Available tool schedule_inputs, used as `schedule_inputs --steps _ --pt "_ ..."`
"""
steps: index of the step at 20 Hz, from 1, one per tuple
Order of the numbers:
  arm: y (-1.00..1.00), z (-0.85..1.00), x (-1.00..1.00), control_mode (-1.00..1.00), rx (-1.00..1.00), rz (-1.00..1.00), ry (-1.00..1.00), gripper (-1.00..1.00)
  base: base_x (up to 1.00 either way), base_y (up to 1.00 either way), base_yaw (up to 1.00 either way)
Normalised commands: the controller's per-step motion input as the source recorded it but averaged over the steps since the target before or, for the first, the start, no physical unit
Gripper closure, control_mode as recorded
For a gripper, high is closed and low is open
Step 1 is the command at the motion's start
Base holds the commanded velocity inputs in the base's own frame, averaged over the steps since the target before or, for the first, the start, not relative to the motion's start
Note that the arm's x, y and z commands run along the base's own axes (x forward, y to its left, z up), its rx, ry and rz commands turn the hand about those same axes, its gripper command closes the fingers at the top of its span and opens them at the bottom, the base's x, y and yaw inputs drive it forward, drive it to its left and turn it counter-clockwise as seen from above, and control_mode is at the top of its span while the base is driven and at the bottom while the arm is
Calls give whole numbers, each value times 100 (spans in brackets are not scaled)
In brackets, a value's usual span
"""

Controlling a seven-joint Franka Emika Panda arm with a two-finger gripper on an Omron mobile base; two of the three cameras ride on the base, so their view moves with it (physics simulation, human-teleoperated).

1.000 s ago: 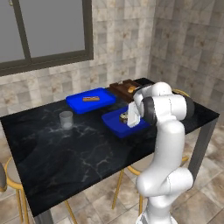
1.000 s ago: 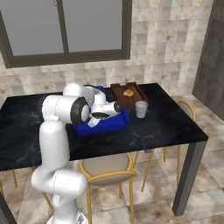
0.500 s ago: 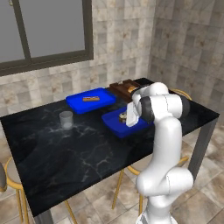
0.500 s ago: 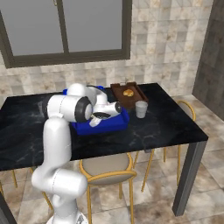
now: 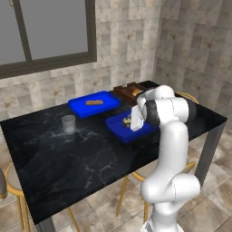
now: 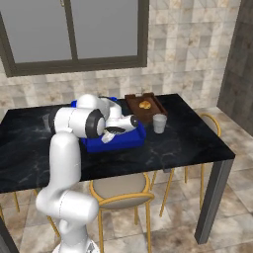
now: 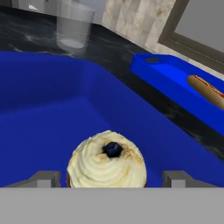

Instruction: Take the cupcake and cake from the fridge and place them on the empty tray on the dining counter.

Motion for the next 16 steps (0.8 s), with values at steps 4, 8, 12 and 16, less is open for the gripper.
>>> schedule_inputs --steps 4,8,12,16 --pt "4 0 0 -100 0 0 0 -100 0 0 0" --pt "1 0 0 -100 0 0 0 -100 0 0 0" --pt "-2 16 -1 -100 0 0 0 -100 0 0 0" --pt "-6 63 -6 -100 -1 1 0 -100 0 0 0"
